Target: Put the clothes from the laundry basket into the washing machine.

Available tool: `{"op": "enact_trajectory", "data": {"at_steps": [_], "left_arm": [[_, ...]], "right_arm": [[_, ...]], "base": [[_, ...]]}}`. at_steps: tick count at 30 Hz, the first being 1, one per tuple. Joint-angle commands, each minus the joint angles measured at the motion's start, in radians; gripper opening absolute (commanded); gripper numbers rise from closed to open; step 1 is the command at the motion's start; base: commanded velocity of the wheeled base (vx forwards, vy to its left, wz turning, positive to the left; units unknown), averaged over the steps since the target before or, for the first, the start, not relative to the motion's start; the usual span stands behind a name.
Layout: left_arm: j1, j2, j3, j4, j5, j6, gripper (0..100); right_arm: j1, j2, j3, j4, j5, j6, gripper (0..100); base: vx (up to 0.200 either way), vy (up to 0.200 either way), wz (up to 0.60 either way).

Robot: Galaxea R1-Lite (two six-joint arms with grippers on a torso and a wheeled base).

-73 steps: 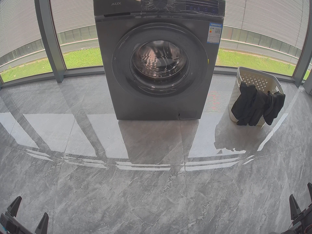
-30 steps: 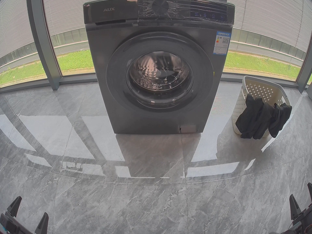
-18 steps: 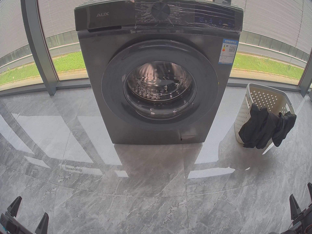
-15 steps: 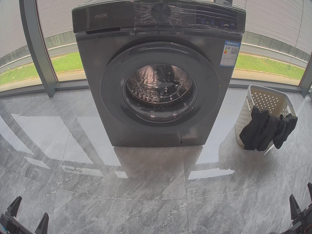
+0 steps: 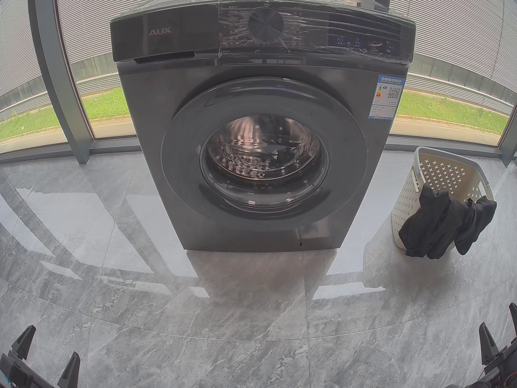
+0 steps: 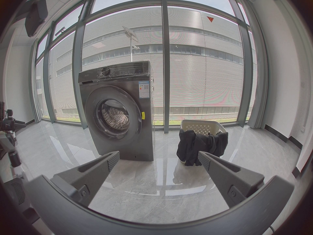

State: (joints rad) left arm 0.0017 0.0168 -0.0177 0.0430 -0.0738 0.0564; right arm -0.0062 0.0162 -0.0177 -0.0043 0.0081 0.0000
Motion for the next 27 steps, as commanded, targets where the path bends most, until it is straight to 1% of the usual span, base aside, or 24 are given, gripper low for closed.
{"op": "enact_trajectory", "data": {"at_steps": [1, 27], "left_arm": [[0.0, -0.017, 0.018, 0.0, 0.0, 0.0, 100], [0.0, -0.017, 0.018, 0.0, 0.0, 0.0, 100]], "right_arm": [[0.0, -0.016, 0.018, 0.0, 0.001, 0.0, 100], [0.0, -0.016, 0.018, 0.0, 0.001, 0.0, 100]], "base": [[0.0, -0.2, 0.0], [0.0, -0.2, 0.0]]}}
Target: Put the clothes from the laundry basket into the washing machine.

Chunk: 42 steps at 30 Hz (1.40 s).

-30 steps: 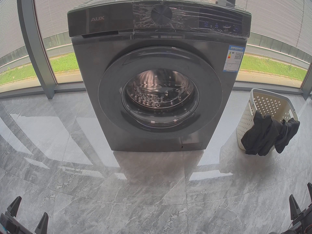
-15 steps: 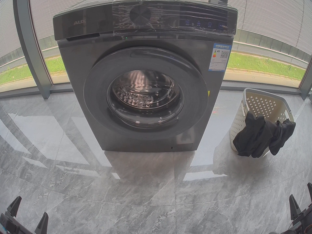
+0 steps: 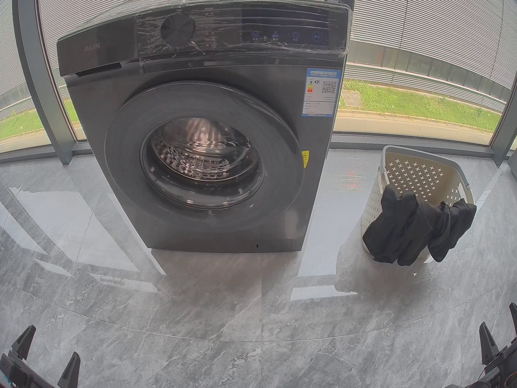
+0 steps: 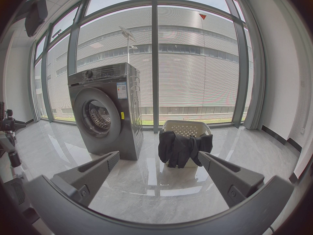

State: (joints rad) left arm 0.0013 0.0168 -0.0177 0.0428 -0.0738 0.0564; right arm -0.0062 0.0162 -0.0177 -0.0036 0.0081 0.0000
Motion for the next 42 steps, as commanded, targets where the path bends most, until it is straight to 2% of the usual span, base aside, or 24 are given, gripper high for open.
{"op": "enact_trajectory", "data": {"at_steps": [1, 42], "left_arm": [[0.0, -0.017, 0.018, 0.0, 0.0, 0.0, 100], [0.0, -0.017, 0.018, 0.0, 0.0, 0.0, 100]], "right_arm": [[0.0, -0.016, 0.018, -0.001, 0.001, 0.0, 100], [0.0, -0.016, 0.018, -0.001, 0.001, 0.0, 100]], "base": [[0.0, -0.2, 0.0], [0.0, -0.2, 0.0]]}}
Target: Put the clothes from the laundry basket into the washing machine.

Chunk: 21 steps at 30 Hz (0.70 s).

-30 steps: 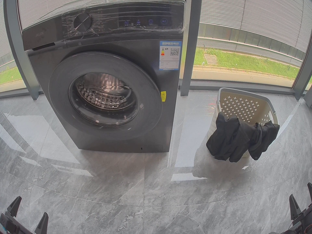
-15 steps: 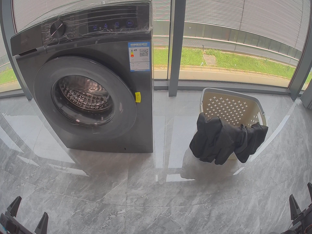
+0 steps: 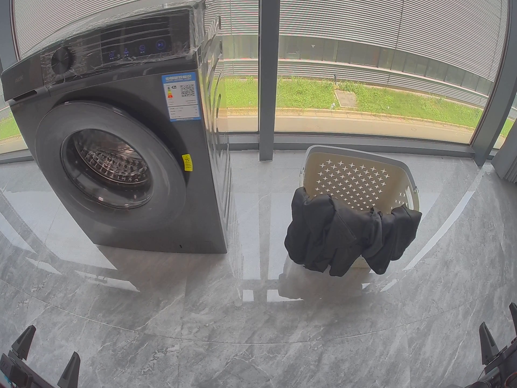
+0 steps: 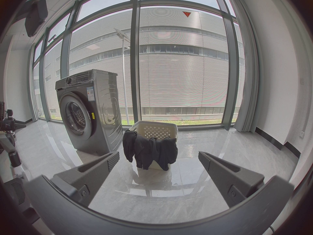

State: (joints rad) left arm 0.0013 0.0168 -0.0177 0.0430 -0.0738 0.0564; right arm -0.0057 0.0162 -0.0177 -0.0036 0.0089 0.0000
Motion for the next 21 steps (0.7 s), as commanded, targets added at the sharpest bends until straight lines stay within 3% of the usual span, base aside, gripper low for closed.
{"op": "enact_trajectory", "data": {"at_steps": [1, 15, 21], "left_arm": [[0.0, -0.017, 0.018, 0.0, 0.0, 0.0, 100], [0.0, -0.017, 0.018, 0.0, 0.0, 0.002, 100], [0.0, -0.017, 0.018, 0.0, 0.0, 0.002, 100]], "right_arm": [[0.0, -0.016, 0.018, -0.001, 0.0, 0.0, 100], [0.0, -0.016, 0.018, -0.001, 0.0, 0.0, 100], [0.0, -0.016, 0.018, -0.001, 0.0, 0.0, 100]], "base": [[0.0, -0.2, 0.0], [0.0, -0.2, 0.0], [0.0, 0.0, 0.0]]}}
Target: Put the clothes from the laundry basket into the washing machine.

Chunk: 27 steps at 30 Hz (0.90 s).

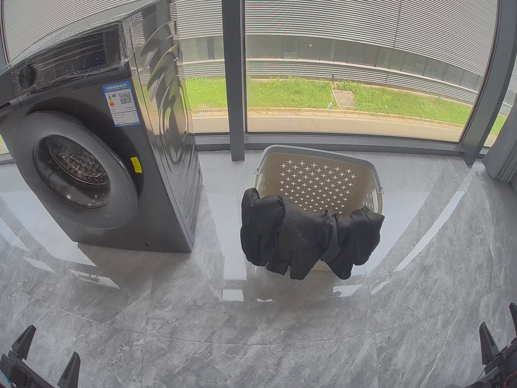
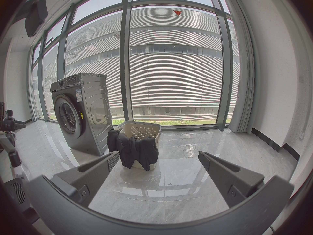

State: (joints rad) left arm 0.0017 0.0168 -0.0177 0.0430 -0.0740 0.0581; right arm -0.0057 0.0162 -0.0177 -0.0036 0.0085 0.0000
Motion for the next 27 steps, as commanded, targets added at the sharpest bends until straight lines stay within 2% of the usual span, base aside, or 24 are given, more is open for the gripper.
{"op": "enact_trajectory", "data": {"at_steps": [1, 15, 27], "left_arm": [[0.0, -0.017, 0.018, 0.0, 0.0, 0.0, 100], [0.0, -0.017, 0.018, 0.0, 0.0, 0.0, 100], [-0.002, -0.017, 0.018, 0.0, 0.0, 0.0, 100]], "right_arm": [[0.0, -0.016, 0.018, -0.001, -0.001, 0.0, 100], [0.0, -0.016, 0.018, -0.001, 0.001, 0.0, 100], [0.0, -0.016, 0.018, -0.001, 0.001, 0.0, 100]], "base": [[0.0, 0.0, 0.0], [0.0, 0.0, 0.0], [0.2, 0.0, 0.0]]}}
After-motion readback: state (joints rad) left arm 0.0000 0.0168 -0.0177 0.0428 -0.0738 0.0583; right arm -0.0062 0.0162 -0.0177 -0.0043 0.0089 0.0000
